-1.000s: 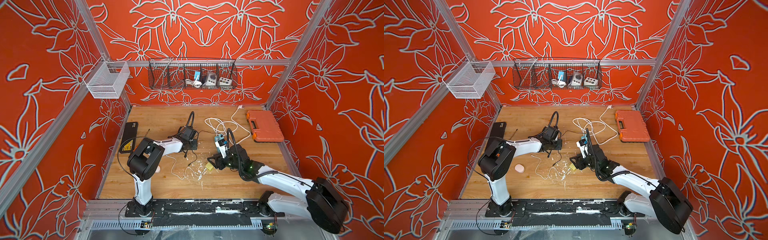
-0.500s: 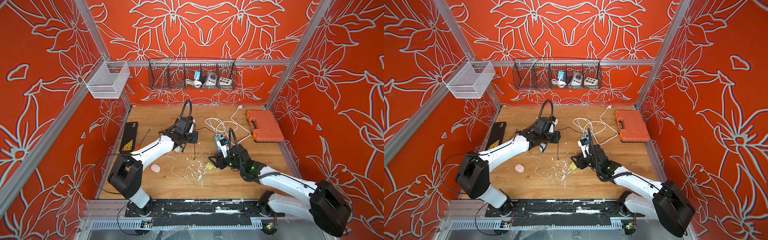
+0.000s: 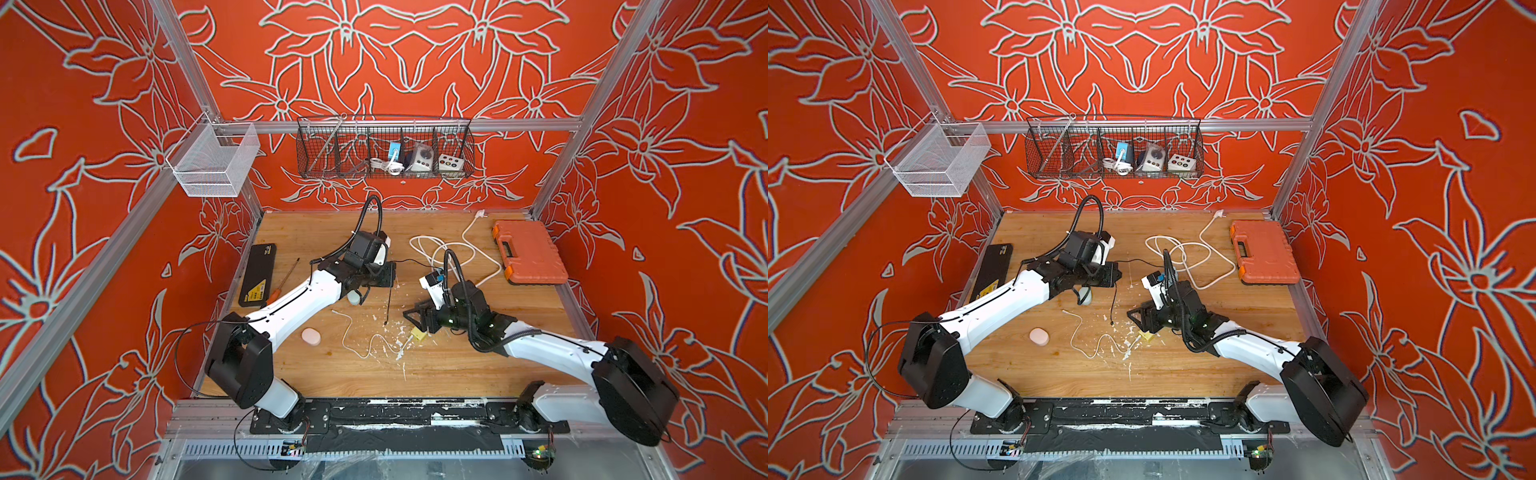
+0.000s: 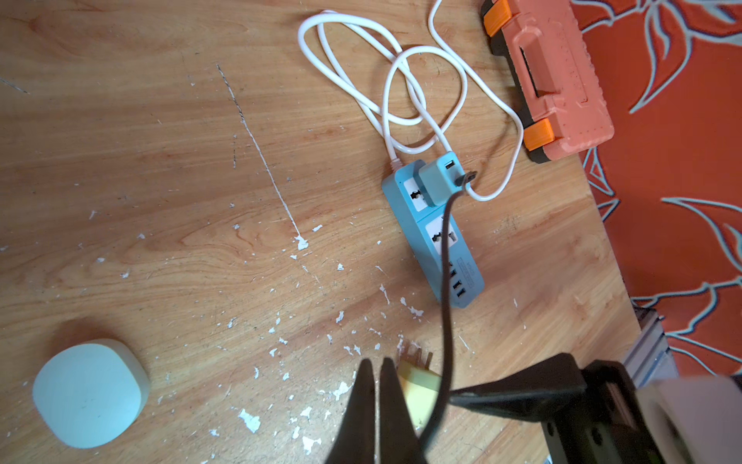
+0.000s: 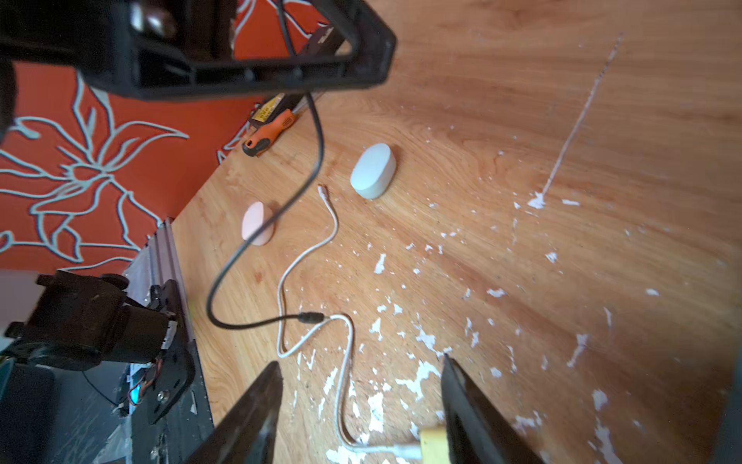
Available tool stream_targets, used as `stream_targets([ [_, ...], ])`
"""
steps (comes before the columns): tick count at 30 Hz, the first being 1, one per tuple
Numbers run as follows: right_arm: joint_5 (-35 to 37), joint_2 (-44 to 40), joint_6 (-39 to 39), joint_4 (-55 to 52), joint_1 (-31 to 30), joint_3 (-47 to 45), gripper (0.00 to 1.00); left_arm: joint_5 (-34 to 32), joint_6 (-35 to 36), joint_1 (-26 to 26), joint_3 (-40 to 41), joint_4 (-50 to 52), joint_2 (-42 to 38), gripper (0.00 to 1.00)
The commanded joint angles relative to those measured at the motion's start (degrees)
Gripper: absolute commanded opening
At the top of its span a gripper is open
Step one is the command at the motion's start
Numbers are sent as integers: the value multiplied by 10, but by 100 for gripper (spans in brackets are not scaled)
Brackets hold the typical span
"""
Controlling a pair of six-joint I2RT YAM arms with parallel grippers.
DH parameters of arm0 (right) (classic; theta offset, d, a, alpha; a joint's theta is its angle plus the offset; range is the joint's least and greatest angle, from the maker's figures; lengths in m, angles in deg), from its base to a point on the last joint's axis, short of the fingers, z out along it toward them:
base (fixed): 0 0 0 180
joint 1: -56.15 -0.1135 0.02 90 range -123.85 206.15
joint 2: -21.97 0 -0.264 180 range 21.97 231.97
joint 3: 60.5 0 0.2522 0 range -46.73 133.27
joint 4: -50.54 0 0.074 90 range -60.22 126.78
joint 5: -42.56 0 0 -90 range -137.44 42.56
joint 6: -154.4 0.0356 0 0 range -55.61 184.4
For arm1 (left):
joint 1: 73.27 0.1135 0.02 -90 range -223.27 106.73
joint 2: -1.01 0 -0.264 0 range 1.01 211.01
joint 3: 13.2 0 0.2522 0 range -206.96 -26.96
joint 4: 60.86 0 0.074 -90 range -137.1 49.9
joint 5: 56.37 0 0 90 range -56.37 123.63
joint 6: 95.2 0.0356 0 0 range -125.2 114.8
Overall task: Charge the bluetooth headset
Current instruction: Pick up the charging cable from the center of the board, then adjust the charging cable.
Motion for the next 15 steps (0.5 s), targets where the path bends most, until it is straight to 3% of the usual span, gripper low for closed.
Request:
stream_targets([
  [1,-34,18,4,38,-13,31,64,17,-15,-2,-11,12,-11,0],
  [10,-34,64,11,55,-49,55,64,27,-30,-2,-13,8,-14,0],
  [15,-32,87,15,63,-57,66,59,31,-36,-2,-12,3,-17,0],
])
